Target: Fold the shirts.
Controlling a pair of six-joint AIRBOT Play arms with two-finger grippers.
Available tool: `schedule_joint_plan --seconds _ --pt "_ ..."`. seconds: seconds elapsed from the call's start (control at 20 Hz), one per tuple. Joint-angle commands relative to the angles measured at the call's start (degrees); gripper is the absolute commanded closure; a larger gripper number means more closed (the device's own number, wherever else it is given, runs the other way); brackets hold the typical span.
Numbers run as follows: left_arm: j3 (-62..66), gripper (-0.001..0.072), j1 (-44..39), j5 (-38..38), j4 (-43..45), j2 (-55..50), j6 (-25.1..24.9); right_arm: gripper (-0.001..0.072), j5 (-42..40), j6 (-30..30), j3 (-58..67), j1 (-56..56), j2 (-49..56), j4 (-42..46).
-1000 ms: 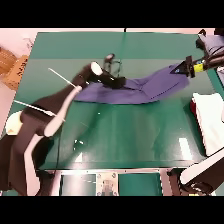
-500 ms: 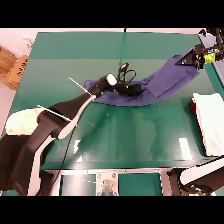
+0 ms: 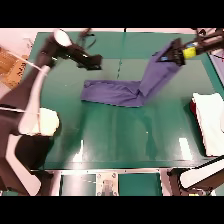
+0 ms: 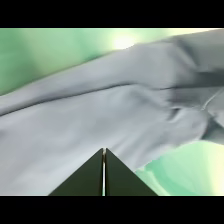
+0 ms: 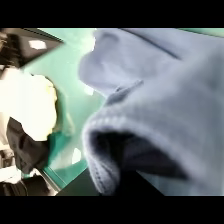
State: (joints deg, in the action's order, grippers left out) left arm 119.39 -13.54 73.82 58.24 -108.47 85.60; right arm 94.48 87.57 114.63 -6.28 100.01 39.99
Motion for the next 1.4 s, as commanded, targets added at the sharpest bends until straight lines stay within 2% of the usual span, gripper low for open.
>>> schedule_joint_plan --seconds 0.0,0.1,0.2,0.25,0.3,0.35,0.4,0.55,0.8,0.95,1.1,1.2,1.35 --pt "0.17 0.0687 7.67 8.41 3.72 4.76 -2.12 0.0687 -11.78 6.71 -0.46 12.24 1.70 3.37" --pt "-0.17 0.0687 10.34 10.27 3.69 5.40 -4.11 0.0687 -20.98 8.72 -0.50 21.24 5.29 3.76" --pt "-1.03 0.0687 12.20 11.76 3.69 5.42 -5.18 0.0687 -34.82 9.53 -0.50 30.60 10.36 3.54" --pt "-1.73 0.0687 12.79 12.15 3.72 5.42 -5.40 0.0599 -42.56 9.49 -0.50 35.34 13.27 3.54" --pt "-2.49 0.0687 13.18 12.57 3.76 5.42 -6.34 0.0408 -47.71 9.49 -0.48 39.08 15.72 3.10" --pt "-2.89 0.0687 13.31 13.07 3.74 5.31 -7.10 0.0287 -50.53 9.49 -0.48 41.79 17.51 3.17" --pt "-3.04 0.0687 13.31 13.46 3.87 5.25 -7.98 0.0281 -50.84 9.49 -0.50 42.93 18.47 3.69" --pt "-3.04 0.0687 13.29 13.86 3.96 5.25 -9.64 0.0282 -43.25 9.53 -0.37 38.40 16.94 5.66" --pt "-3.04 0.0687 13.31 13.70 5.35 5.25 -9.62 0.0313 -22.95 9.53 -0.37 21.55 12.37 6.16" --pt "-3.04 0.0687 13.29 13.73 7.87 5.25 -9.57 0.0321 -13.94 9.55 -0.66 12.50 12.13 9.09" --pt "-3.04 0.0687 13.29 13.77 10.14 5.25 -8.96 0.0305 -10.95 9.46 -3.69 6.67 12.13 12.20" --pt "-3.04 0.0687 13.31 13.75 10.36 5.25 -8.90 0.0175 -11.34 9.29 -8.00 4.59 12.13 12.17" --pt "-3.04 0.0687 13.29 13.57 10.36 5.25 -8.92 0.0166 -16.37 8.41 -16.65 4.55 12.13 11.47"
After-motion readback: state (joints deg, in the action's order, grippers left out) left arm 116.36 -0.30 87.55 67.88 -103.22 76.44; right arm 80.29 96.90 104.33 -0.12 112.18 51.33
